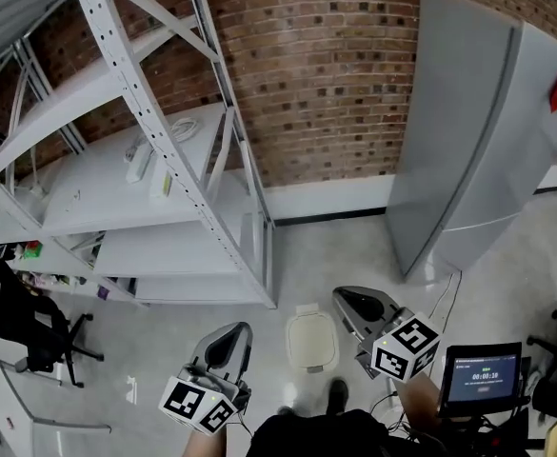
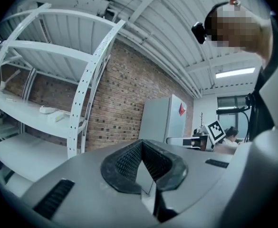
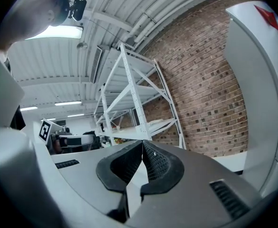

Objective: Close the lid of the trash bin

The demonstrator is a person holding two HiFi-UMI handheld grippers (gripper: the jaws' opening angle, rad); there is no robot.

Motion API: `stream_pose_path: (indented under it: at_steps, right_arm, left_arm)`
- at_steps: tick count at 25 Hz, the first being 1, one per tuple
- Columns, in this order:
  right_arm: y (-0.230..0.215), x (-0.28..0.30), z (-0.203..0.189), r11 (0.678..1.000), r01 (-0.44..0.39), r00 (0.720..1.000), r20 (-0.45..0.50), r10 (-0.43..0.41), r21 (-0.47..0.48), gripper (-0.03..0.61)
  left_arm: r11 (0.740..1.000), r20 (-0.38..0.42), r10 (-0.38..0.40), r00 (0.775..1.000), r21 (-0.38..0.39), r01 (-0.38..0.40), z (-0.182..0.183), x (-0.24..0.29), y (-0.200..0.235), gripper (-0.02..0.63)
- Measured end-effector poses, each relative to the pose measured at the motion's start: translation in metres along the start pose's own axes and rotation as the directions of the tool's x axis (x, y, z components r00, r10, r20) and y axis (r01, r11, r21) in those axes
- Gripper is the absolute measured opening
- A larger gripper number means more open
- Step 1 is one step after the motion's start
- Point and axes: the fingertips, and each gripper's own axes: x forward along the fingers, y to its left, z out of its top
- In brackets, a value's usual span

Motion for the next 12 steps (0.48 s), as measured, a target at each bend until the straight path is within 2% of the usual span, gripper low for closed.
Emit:
stream_pose_path:
  at_steps: [6, 12]
  right_arm:
    - [0.07, -0.026, 0.001, 0.998, 0.043, 0.999, 0.021, -0.042, -0.045, 0.008]
    - [0.159, -0.05, -0.026, 0.994, 0.1, 0.995, 0.003, -0.1, -0.044, 0.008]
  left_arm:
    - [0.998, 0.065, -0.053, 0.996, 0.022, 0.052, 0.014, -0.062, -0.012, -0.006]
    - [0.997, 0.076, -0.074, 0.994, -0.016, 0.075, -0.003, -0.159, -0.002, -0.007]
